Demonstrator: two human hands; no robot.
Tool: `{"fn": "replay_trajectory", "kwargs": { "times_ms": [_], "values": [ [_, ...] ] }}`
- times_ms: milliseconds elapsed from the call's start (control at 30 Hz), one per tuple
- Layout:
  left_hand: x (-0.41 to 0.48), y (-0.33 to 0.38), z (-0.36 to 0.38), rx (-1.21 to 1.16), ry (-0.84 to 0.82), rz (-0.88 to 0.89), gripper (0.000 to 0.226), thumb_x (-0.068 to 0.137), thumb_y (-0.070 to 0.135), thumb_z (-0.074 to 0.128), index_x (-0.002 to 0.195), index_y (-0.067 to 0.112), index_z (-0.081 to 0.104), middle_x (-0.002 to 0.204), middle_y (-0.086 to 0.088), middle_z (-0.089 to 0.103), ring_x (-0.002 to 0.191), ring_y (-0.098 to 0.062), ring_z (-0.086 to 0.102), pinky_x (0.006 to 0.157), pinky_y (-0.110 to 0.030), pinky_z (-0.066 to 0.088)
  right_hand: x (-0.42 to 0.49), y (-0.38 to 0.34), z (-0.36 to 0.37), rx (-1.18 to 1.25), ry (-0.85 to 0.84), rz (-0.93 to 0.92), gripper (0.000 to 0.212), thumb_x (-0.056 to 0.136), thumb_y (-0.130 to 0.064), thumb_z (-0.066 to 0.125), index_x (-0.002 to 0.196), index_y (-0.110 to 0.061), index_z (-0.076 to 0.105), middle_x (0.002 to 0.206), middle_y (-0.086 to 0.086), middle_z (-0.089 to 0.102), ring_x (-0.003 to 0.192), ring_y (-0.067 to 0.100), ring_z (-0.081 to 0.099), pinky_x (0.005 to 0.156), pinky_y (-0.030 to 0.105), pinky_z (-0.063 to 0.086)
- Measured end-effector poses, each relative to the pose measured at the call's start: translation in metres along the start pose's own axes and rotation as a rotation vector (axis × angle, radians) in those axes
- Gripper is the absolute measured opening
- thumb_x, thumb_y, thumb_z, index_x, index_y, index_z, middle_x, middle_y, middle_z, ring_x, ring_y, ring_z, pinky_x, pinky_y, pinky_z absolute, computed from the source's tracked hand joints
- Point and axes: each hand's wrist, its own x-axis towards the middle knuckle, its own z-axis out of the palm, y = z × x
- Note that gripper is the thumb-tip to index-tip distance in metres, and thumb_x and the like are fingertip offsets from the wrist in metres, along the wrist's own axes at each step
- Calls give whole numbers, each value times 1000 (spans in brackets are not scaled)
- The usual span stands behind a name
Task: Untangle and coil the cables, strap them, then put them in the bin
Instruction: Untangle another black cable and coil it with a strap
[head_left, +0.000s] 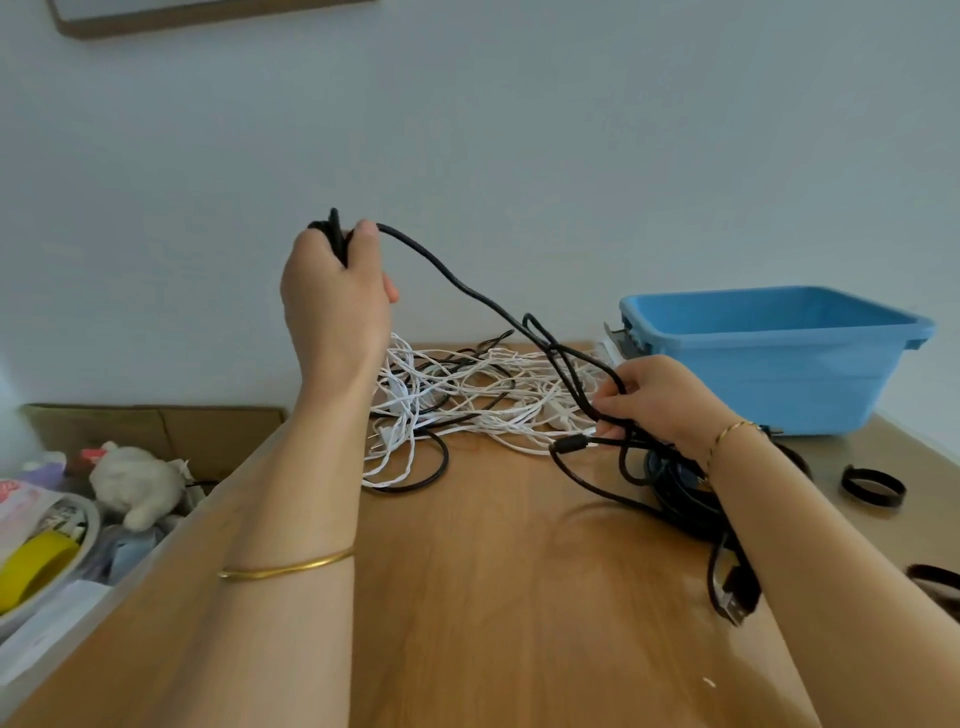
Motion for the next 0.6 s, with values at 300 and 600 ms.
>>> {"fn": "replay_trajectory", "kwargs": {
  "times_ms": [300, 600],
  "values": [
    [-14, 5, 5, 256, -403, -30, 30, 98, 28, 43, 74, 14, 56, 56, 1, 57, 49, -15, 46, 62, -29, 38, 0, -24, 14, 198, -25, 9, 40, 82, 0, 56, 117, -17, 57, 115, 7, 61, 100, 16, 57, 76, 24, 45],
    [-19, 18, 2, 46, -640, -223, 29, 98, 29, 47, 78, 12, 60, 43, 7, 48, 36, -7, 34, 35, -15, 28, -12, -44, 35, -563, 99, -348, 33, 90, -51, 50, 115, -32, 61, 114, -11, 64, 110, 14, 55, 104, 50, 32]
  ]
}}
